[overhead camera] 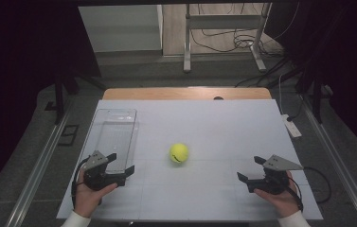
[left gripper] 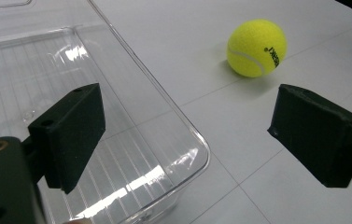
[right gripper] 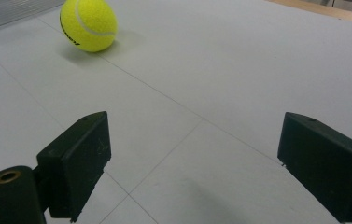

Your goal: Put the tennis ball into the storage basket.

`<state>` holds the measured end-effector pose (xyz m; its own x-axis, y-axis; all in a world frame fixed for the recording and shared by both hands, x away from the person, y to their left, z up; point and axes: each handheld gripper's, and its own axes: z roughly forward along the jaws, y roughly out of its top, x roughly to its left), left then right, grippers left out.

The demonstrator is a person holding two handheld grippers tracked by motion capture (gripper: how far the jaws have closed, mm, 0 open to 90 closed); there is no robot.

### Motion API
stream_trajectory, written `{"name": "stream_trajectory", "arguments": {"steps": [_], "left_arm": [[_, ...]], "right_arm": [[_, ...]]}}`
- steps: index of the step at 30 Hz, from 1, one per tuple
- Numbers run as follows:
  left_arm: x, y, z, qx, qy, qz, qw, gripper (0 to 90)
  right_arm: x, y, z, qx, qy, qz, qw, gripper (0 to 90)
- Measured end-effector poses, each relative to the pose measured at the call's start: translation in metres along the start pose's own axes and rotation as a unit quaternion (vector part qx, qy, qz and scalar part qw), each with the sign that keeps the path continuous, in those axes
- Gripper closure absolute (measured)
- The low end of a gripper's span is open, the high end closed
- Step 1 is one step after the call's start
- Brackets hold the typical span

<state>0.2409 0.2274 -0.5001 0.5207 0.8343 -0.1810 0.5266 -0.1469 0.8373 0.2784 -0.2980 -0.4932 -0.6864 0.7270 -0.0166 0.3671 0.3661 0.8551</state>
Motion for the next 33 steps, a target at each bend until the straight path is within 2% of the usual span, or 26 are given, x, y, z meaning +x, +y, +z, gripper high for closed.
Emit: {"name": "stream_trajectory", "arguments": {"steps": [9, 19, 33], "left_arm": [[-0.003, 0.005, 0.002, 0.008, 0.001, -0.006, 1.0, 11.5], [-0.008, 0.022, 0.0, 0.003, 0.0, -0.012, 0.9999, 11.6], [-0.012, 0.043, -0.003, -0.009, -0.004, 0.004, 0.9999, 11.6]], "right_arm": [[-0.001, 0.0, 0.0, -0.003, 0.002, 0.002, 1.0, 10.0], [-0.003, 0.0, -0.002, -0.008, 0.006, 0.006, 0.9999, 10.1], [-0.004, -0.001, -0.003, -0.007, 0.004, 0.005, 1.0, 10.1]]}}
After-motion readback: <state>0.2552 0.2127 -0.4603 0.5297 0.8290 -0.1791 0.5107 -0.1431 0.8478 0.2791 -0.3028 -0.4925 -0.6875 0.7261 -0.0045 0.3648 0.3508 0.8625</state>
